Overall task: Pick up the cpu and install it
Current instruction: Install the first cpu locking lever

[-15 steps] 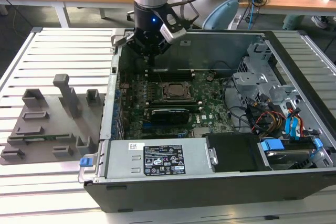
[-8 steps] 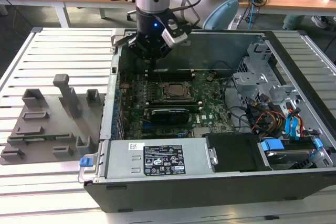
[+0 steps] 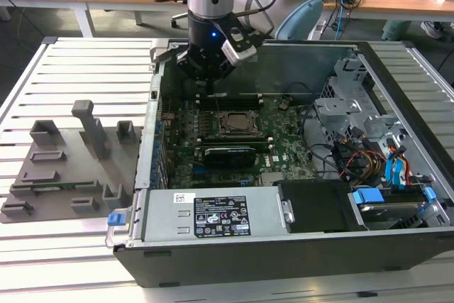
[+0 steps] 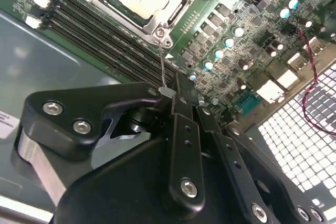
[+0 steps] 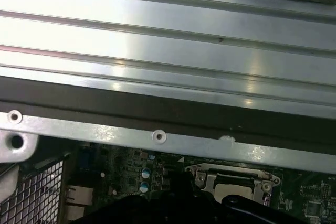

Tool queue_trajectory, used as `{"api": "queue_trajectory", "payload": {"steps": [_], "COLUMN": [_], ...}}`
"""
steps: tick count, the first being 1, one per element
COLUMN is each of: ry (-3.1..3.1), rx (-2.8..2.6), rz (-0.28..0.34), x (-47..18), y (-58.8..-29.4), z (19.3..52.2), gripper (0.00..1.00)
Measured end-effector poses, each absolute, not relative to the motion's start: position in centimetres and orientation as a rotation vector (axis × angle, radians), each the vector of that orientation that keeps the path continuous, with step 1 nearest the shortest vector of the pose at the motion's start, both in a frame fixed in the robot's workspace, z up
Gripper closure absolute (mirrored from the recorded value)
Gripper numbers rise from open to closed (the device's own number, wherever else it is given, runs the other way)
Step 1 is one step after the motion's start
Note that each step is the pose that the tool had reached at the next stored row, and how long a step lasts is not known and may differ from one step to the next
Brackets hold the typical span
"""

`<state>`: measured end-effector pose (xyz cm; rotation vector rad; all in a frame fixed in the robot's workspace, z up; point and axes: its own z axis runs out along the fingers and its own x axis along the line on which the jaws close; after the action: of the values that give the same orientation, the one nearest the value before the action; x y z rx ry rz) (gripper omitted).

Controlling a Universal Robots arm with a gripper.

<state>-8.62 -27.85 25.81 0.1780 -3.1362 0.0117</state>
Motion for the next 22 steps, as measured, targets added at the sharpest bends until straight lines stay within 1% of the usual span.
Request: {"api": "queue_trajectory", "payload": {"steps": [22], "ry": [-3.132], "rx": [0.174], "rz": [0.013], "x": [-4.4], "y": [-27.9], "z": [25.8], "gripper": [0.89]}}
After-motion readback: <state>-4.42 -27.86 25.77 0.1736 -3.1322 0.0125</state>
